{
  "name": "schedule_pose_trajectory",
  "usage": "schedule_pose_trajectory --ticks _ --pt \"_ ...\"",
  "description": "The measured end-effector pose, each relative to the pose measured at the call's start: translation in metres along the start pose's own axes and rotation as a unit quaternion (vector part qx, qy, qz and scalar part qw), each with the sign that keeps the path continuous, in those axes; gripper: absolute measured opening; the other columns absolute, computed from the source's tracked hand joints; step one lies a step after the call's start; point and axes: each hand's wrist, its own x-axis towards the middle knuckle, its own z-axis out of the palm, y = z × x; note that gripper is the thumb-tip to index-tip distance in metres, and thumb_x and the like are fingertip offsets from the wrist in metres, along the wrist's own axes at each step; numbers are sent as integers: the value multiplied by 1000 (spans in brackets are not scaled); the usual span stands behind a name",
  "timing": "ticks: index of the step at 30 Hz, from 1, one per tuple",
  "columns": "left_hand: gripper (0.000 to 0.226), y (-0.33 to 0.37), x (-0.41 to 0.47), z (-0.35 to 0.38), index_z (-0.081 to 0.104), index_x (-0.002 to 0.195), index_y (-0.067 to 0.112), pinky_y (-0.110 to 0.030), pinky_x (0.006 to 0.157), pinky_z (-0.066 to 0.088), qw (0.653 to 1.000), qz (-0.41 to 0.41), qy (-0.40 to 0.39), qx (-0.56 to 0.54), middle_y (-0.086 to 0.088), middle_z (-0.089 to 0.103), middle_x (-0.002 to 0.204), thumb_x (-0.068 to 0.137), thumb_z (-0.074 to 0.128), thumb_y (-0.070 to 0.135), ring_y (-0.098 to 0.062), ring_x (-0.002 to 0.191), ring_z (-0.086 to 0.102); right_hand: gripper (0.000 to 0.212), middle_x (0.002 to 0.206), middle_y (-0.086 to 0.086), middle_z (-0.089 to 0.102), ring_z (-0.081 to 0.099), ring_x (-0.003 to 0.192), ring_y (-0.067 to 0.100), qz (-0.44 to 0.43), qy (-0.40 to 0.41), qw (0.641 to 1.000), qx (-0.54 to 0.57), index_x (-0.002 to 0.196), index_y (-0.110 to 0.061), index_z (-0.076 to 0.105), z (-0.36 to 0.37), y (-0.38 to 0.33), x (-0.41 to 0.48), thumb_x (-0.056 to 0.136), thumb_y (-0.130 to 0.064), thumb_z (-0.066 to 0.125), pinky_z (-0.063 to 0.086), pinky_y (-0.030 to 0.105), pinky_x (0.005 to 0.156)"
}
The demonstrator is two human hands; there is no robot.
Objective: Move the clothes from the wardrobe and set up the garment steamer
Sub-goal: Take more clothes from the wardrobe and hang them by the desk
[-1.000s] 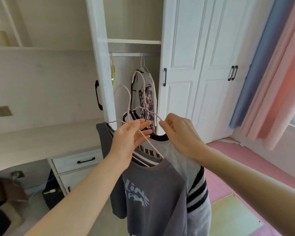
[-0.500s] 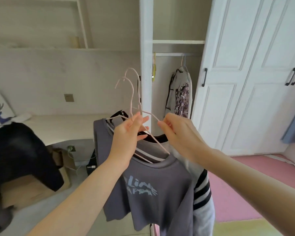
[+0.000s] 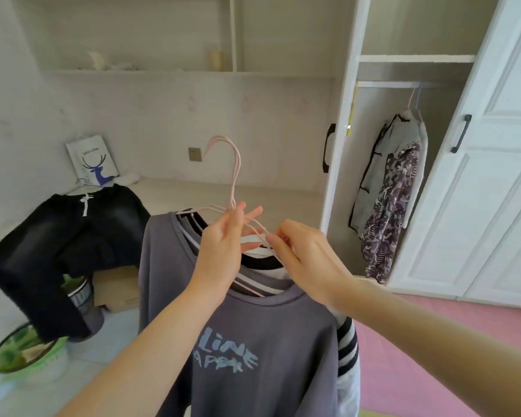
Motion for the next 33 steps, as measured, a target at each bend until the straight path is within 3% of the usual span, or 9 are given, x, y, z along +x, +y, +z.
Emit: schedule_pose_trajectory --ticks 6,13,19,22,26,28,29,31,33 --pt "33 -11 10 -68 54 125 12 -31 79 58 997 -16 72 -16 5 72 108 103 35 27 -17 97 69 29 75 -3 52 46 67 18 -36 -54 998 6 80 -12 48 64 -19 31 99 -31 39 43 36 63" --pt "38 -35 31 -144 50 132 10 -18 72 54 990 -9 123 68 7 71 109 104 31 28 -2 92 67 29 82 5 57 50 75 26 -59 -133 987 -61 91 -11 55 137 -45 79 102 -24 31 46 44 71" --pt "28 -61 52 -208 52 119 29 -30 89 53 987 -18 112 112 8 65 118 103 30 33 -2 104 62 21 83 -2 61 55 70 13 28 -153 987 51 104 -16 57 194 -87 118 100 -23 38 44 25 60" --pt "45 -74 56 -233 48 135 17 -38 101 46 983 -28 105 149 7 61 127 100 30 40 -4 117 55 17 77 -5 57 51 62 7 57 -158 983 72 108 -17 56 224 -93 131 100 -24 42 36 17 51" --pt "60 -94 69 -286 40 141 25 -40 112 35 972 -47 100 210 3 48 143 93 27 58 -8 135 39 18 73 -6 55 47 56 4 85 -184 975 95 105 -15 56 278 -103 160 100 -27 42 36 10 47" --pt "55 -97 70 -294 43 140 24 -16 105 36 964 -41 77 251 14 50 134 95 30 53 13 120 43 17 74 -5 56 48 57 4 100 -183 972 110 102 -17 56 279 -105 162 100 -28 43 37 9 47" --pt "50 -95 70 -297 45 140 22 -4 92 37 958 -36 71 275 22 53 118 99 32 46 23 102 47 17 75 -5 57 48 58 4 104 -181 970 121 101 -18 56 282 -104 163 100 -29 43 37 11 49" --pt "40 -96 74 -310 51 135 21 -11 71 47 939 -14 71 336 18 55 85 101 35 37 9 71 53 17 75 -5 57 48 59 5 107 -180 969 132 100 -18 57 293 -102 172 100 -29 44 36 16 56" --pt "33 -100 82 -330 57 126 22 -21 64 50 921 16 89 379 2 64 84 101 39 32 -3 66 52 17 72 -6 56 47 58 5 111 -186 966 141 99 -17 57 304 -102 187 99 -29 45 36 19 58"
